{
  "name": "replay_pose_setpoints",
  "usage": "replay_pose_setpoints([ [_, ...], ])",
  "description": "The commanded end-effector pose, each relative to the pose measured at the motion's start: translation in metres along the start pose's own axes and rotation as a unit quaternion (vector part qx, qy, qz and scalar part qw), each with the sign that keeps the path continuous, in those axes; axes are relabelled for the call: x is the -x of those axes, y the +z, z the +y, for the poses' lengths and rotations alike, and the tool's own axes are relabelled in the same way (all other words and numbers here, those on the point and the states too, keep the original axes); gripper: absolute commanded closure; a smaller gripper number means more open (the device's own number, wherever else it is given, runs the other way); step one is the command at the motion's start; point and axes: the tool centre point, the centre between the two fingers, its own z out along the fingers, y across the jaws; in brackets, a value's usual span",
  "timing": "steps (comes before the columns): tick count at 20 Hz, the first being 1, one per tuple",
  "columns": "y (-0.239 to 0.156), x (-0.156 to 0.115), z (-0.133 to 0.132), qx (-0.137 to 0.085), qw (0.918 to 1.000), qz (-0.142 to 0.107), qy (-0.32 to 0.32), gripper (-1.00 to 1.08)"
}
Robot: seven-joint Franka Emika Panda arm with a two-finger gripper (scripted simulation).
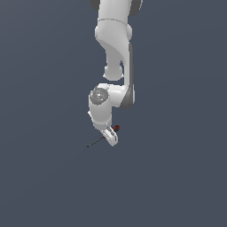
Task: Pick up the object and move it to a goal position.
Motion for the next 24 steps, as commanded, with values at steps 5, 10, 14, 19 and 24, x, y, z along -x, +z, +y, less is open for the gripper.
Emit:
replay_pose_setpoints([
  [5,0.025,0.0,0.0,0.0,1.0,0.0,0.001,-0.92],
  [10,0.027,0.0,0.0,0.0,1.0,0.0,0.001,1.08],
  [14,0.027,0.0,0.0,0.0,1.0,0.0,0.001,1.08],
  [19,0.027,0.0,0.0,0.0,1.0,0.0,0.001,1.08],
  [24,0.021,-0.001,0.003,0.0,1.0,0.0,0.001,1.08],
])
